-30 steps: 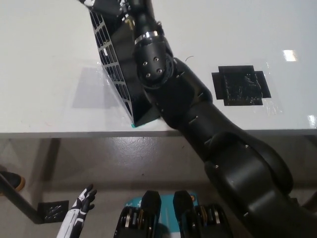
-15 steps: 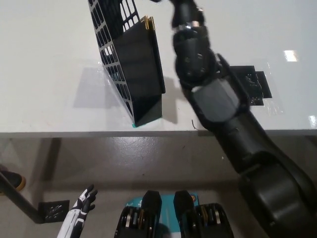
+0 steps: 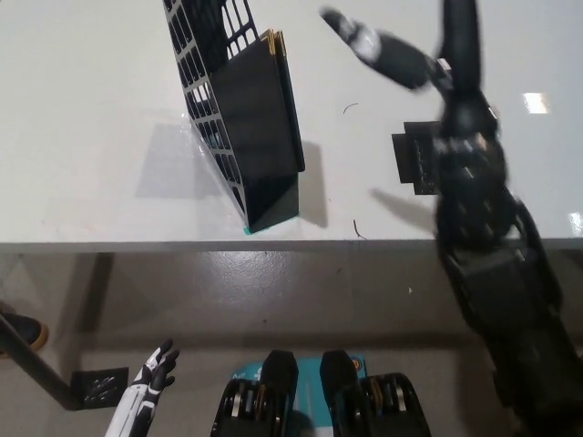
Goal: A notebook is kept standing on the table on the right hand side and a black shelf is kept on the left hand side and the robot uses its right hand to grab the notebook and places it in the shelf
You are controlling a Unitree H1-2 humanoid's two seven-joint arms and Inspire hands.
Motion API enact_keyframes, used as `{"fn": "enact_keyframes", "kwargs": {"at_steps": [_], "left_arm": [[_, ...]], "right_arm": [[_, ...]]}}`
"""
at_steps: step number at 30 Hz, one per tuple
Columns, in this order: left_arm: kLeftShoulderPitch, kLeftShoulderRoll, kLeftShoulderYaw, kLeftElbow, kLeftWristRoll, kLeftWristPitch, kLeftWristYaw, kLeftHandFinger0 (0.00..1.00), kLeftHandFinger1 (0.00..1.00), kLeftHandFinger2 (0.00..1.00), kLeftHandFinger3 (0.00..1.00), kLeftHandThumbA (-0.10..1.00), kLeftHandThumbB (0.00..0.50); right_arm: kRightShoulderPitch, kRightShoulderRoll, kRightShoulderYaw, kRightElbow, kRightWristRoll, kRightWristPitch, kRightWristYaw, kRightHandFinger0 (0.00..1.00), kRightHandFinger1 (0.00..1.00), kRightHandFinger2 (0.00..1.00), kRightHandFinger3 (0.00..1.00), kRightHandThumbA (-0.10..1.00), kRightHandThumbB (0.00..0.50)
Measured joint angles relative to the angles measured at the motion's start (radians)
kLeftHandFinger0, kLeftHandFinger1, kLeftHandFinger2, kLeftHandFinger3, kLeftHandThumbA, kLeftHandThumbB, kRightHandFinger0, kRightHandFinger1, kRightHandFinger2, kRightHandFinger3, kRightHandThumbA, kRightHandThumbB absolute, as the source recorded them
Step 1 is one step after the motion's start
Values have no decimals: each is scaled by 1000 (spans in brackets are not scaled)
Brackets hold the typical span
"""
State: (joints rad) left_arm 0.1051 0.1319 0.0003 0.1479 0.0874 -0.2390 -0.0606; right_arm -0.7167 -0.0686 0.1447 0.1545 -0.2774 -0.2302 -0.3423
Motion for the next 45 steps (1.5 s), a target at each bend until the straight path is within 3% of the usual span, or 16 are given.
{"fn": "enact_keyframes", "kwargs": {"at_steps": [1,4,5,10,14,15,16,20,22,25,27,28,29,45], "left_arm": [[0,0,0,0,0,0,0,1000,1000,1000,1000,1000,149],[0,0,0,0,1,0,0,1000,1000,1000,1000,1000,147],[0,0,0,0,1,0,0,1000,1000,1000,1000,1000,140],[0,0,1,0,1,0,0,1000,1000,1000,1000,1000,147],[-1,0,2,0,1,0,0,1000,1000,1000,1000,1000,140],[-1,0,2,0,2,-1,0,1000,1000,1000,1000,1000,132],[0,1,2,0,2,-1,0,1000,1000,1000,1000,1000,131],[-6,2,2,0,2,-2,0,1000,1000,1000,1000,1000,151],[-8,3,2,0,2,-2,0,1000,1000,1000,1000,1000,138],[-9,4,2,0,2,-2,0,1000,1000,1000,1000,1000,152],[-9,6,3,0,3,-2,0,1000,1000,1000,1000,1000,153],[-10,6,3,0,2,-2,0,1000,1000,1000,1000,1000,150],[-10,7,4,0,2,-2,0,1000,1000,1000,1000,1000,151],[-22,7,5,0,3,-3,0,1000,1000,1000,1000,1000,177]], "right_arm": [[31,-6,0,-27,0,3,3,1000,1000,1000,1000,1000,391],[160,-21,0,-139,0,9,11,1000,1000,1000,1000,1000,365],[199,-25,0,-174,0,10,13,1000,1000,1000,1000,1000,327],[413,-39,1,-344,-2,9,26,1000,1000,1000,1000,1000,253],[594,-40,9,-490,-8,-13,33,1000,1000,1000,1000,1000,287],[653,-40,15,-535,-8,-36,37,1000,1000,1000,1000,1000,275],[686,-40,20,-545,-8,-51,39,1000,1000,1000,1000,1000,296],[777,-40,36,-465,-2,-122,44,1000,1000,1000,1000,1000,301],[790,-38,40,-390,0,-142,42,1000,1000,1000,1000,1000,268],[799,-36,45,-292,5,-156,37,1000,1000,1000,1000,1000,257],[799,-37,55,-226,16,-161,32,1000,1000,1000,1000,1000,274],[798,-37,59,-199,20,-162,29,1000,1000,1000,1000,1000,315],[799,-37,63,-174,24,-164,28,1000,1000,1000,1000,1000,324],[763,-33,72,11,135,-184,40,1000,1000,1000,1000,1000,357]]}}
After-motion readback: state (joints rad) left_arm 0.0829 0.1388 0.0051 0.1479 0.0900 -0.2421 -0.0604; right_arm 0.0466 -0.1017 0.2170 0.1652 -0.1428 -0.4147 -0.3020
